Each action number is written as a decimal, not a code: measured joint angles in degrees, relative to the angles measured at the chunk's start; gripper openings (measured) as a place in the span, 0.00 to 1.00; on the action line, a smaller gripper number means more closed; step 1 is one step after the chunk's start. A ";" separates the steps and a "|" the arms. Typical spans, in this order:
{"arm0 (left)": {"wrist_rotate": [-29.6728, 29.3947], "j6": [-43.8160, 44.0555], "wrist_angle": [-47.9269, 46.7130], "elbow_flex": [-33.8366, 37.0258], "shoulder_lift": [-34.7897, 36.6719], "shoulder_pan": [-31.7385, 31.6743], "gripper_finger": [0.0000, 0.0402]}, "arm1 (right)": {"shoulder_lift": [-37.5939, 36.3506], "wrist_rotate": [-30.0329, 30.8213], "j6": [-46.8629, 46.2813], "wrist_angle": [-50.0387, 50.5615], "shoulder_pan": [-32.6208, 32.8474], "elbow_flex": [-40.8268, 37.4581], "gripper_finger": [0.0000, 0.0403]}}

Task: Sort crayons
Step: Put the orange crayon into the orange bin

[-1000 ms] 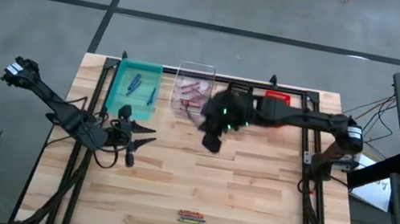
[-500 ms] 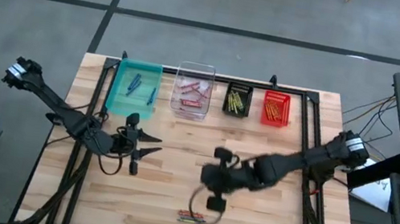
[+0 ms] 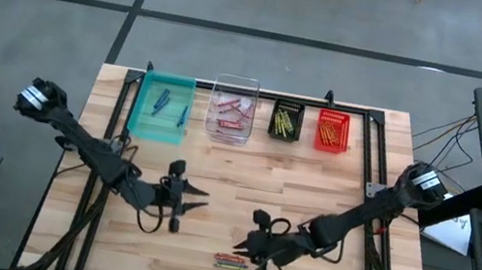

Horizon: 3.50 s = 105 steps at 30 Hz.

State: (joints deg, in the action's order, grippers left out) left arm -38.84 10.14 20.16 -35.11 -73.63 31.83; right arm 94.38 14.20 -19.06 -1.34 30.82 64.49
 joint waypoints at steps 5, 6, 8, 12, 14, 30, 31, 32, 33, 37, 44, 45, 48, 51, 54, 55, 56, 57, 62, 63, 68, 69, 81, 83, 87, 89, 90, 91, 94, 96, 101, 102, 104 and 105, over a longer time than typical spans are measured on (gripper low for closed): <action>0.18 -0.67 4.76 0.00 -5.39 3.23 0.23 | 2.81 1.07 -0.81 -15.12 0.94 -6.71 0.11; 0.18 -0.66 6.03 0.00 -6.54 3.86 0.23 | 3.64 1.05 -1.21 -16.61 1.20 -7.47 0.11; 0.18 -0.63 8.77 -0.02 -8.92 4.93 0.23 | 5.12 0.97 -3.01 -16.89 1.62 -8.16 0.11; 0.18 -0.01 13.94 -0.02 -14.04 6.63 0.23 | 7.87 0.91 -6.15 -16.79 2.60 -7.89 0.11; 0.18 0.33 17.16 -0.02 -16.67 7.19 0.23 | 9.12 0.90 -6.48 -16.98 3.10 -7.15 0.11; 0.99 3.73 30.36 -0.54 -31.03 8.25 0.23 | 14.20 4.10 -6.44 -16.38 3.41 -4.12 0.11; 1.00 3.89 30.36 -0.77 -31.61 8.25 0.23 | 14.20 4.41 -6.44 -16.08 3.41 -4.15 0.11; 1.03 3.92 30.43 -1.14 -32.24 8.27 0.23 | 14.20 5.28 -6.49 -15.51 3.41 -4.15 0.11; 1.16 3.92 30.44 -1.51 -32.87 8.27 0.23 | 14.20 6.35 -6.66 -14.98 3.41 -4.18 0.11; 1.58 3.71 30.53 -2.55 -34.59 8.25 0.26 | 14.20 8.34 -6.87 -13.76 3.40 -4.24 0.11; 1.67 2.75 30.51 -4.77 -39.60 8.25 0.37 | 14.20 8.37 -6.90 -13.49 3.41 -4.24 0.15; 1.73 2.50 30.42 -5.09 -40.39 8.25 0.38 | 14.20 8.37 -6.91 -13.43 3.41 -4.24 0.15; 2.58 2.39 30.39 -6.94 -43.30 8.25 0.41 | 14.20 8.38 -7.06 -13.50 3.40 -4.24 0.17; 2.66 2.46 30.57 -8.41 -45.35 8.25 0.41 | 14.20 8.39 -7.38 -13.49 3.39 -4.24 0.19; 2.89 2.80 30.90 -8.42 -46.20 8.10 0.41 | 14.20 8.41 -7.55 -13.58 3.39 -4.24 0.19; 2.94 2.91 30.93 -8.30 -46.23 8.03 0.41 | 14.20 8.41 -7.55 -13.50 3.39 -4.24 0.19; 2.94 3.00 30.95 -8.17 -46.23 8.03 0.41 | 14.20 8.41 -7.55 -13.50 3.39 -4.22 0.19; 2.96 3.07 30.95 -8.15 -46.23 7.87 0.41 | 14.20 8.41 -7.57 -13.57 3.39 -4.22 0.19; 3.75 4.45 31.38 -7.91 -46.61 7.48 0.41 | 14.20 8.41 -7.57 -13.74 3.39 -4.22 0.20; 3.88 4.55 31.54 -7.91 -46.88 7.48 0.41 | 14.20 8.41 -7.60 -13.85 3.39 -4.22 0.20; 3.96 5.96 33.73 -7.87 -48.21 7.44 0.41 | 14.20 8.41 -8.12 -13.92 3.39 -4.22 0.20; 3.98 6.16 33.93 -7.87 -48.51 7.44 0.41 | 14.20 8.41 -8.12 -13.93 3.39 -4.22 0.20; 3.90 8.64 34.47 -7.21 -48.96 6.78 0.40 | 14.20 8.41 -9.50 -13.89 3.39 -4.19 0.20; 3.90 8.66 34.47 -7.21 -48.96 6.76 0.39 | 14.53 8.55 -9.79 -14.01 3.39 -4.11 0.20; 3.90 8.59 34.97 -7.17 -48.96 6.61 0.36 | 16.62 9.47 -11.05 -13.93 3.39 -3.69 0.20; 3.92 8.56 35.30 -7.17 -48.96 6.52 0.34 | 18.21 9.83 -11.11 -13.88 3.39 -2.78 0.20; 3.90 8.53 35.30 -7.17 -48.96 6.45 0.33 | 19.02 9.85 -11.11 -13.90 3.39 -2.18 0.20; 3.92 8.52 35.31 -7.17 -48.96 6.41 0.32 | 19.87 9.88 -11.02 -13.95 3.32 -1.57 0.20; 3.90 8.51 35.32 -7.17 -48.94 6.37 0.29 | 21.94 9.91 -11.04 -12.74 3.07 0.17 0.20; 3.92 8.58 35.33 -7.17 -48.94 6.37 0.28 | 22.62 10.18 -11.86 -10.46 2.95 1.52 0.20; 3.94 8.84 35.38 -7.17 -48.91 6.37 0.26 | 22.63 9.81 -14.68 -5.70 2.41 2.78 0.20; 3.94 8.84 35.45 -7.17 -48.91 6.37 0.26 | 22.61 9.81 -14.58 -5.54 2.41 2.76 0.20; 3.94 8.84 35.54 -7.17 -48.91 6.37 0.26 | 22.61 9.88 -14.25 -5.30 2.33 2.75 0.20; 3.94 8.86 35.54 -7.17 -48.91 6.37 0.26 | 22.61 9.84 -14.17 -5.13 2.23 2.75 0.20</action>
State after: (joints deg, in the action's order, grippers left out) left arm -34.89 19.00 55.70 -42.28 -122.54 38.20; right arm 116.99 24.04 -33.23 -6.47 33.06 67.24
